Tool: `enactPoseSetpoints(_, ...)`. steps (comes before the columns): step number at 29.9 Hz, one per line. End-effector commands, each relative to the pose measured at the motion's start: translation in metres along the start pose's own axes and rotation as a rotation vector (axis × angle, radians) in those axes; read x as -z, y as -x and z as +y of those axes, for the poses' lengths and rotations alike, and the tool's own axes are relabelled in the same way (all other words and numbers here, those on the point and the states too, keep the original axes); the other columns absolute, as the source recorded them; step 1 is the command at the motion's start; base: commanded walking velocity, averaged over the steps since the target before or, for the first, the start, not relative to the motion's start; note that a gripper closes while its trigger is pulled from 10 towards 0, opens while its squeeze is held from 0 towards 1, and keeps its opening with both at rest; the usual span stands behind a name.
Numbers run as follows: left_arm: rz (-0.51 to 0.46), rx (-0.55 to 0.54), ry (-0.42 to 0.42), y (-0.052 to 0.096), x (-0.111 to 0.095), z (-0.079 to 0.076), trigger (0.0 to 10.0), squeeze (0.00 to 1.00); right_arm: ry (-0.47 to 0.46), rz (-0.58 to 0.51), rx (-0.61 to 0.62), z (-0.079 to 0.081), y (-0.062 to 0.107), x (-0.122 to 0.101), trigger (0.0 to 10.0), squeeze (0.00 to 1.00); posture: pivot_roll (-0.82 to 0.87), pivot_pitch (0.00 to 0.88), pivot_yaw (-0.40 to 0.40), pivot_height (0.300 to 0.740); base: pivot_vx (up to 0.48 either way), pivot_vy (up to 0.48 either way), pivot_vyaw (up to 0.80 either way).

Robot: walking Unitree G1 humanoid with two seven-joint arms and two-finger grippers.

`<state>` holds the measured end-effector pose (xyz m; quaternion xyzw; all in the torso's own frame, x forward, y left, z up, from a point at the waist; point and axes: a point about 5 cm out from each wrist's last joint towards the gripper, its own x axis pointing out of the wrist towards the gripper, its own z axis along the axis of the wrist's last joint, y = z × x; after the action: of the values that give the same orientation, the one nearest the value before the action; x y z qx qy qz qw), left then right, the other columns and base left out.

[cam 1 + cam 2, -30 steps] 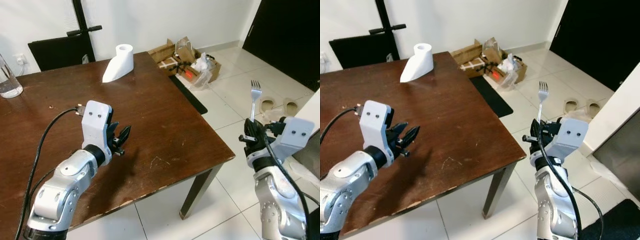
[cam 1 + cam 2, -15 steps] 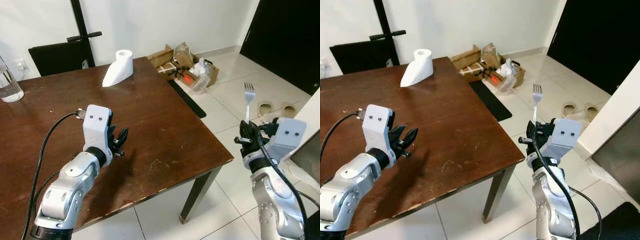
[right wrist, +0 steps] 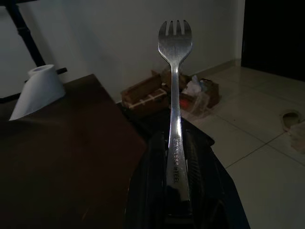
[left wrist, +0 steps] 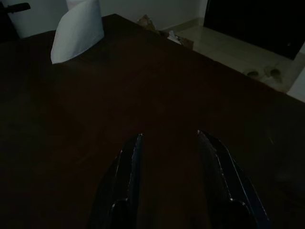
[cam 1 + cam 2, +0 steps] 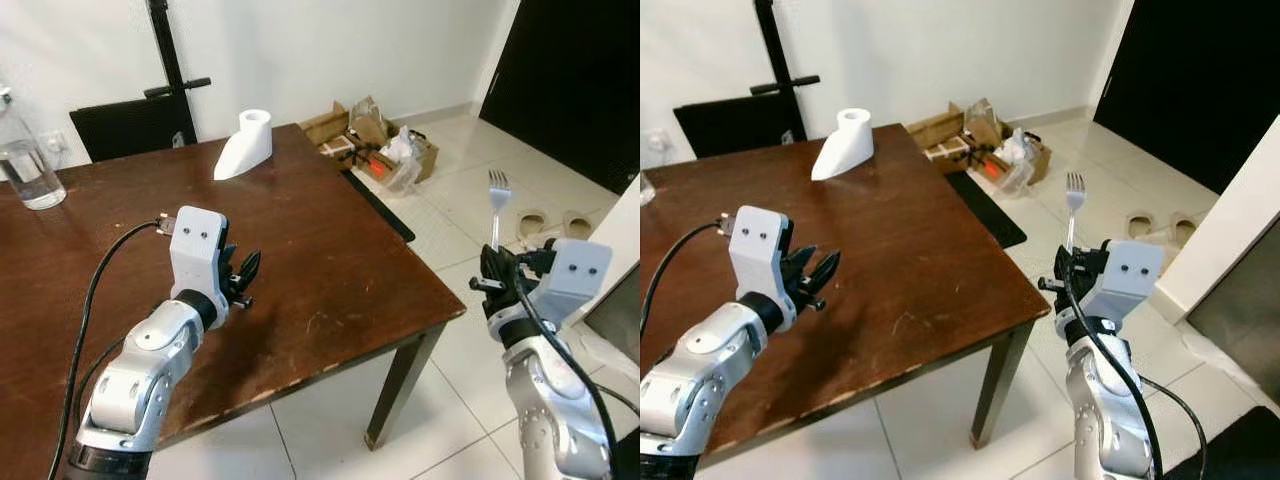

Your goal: Setting the table

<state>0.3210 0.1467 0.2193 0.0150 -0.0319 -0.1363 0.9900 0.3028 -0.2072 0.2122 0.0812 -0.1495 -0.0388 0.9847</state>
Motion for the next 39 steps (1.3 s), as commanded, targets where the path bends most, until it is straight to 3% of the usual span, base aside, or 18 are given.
enactPoseSetpoints(1, 0.013, -0.005, -0.005, 0.0001, 0.0043, 0.0011, 10.0, 0.00, 0.002, 0.017, 0.016, -0.0033, 0.0029, 0.0054, 10.0, 0.00, 0.03, 0.097, 0.083, 0.740, -0.375, 0.000, 0.00)
enactPoseSetpoints(28, 0.010, -0.008, 0.001, -0.0022, 0.0047, 0.0021, 10.0, 0.00, 0.013, 0.023, 0.018, -0.0046, 0.0053, 0.0066, 10.0, 0.00, 0.02, 0.100, 0.087, 0.740, -0.369, 0.000, 0.00)
enactPoseSetpoints(39, 0.030, -0.029, 0.016, -0.0034, 0.0071, 0.0041, 10.0, 0.00, 0.016, 0.030, 0.010, -0.0043, 0.0064, 0.0072, 10.0, 0.00, 0.02, 0.104, 0.087, 0.740, -0.102, 0.000, 0.00)
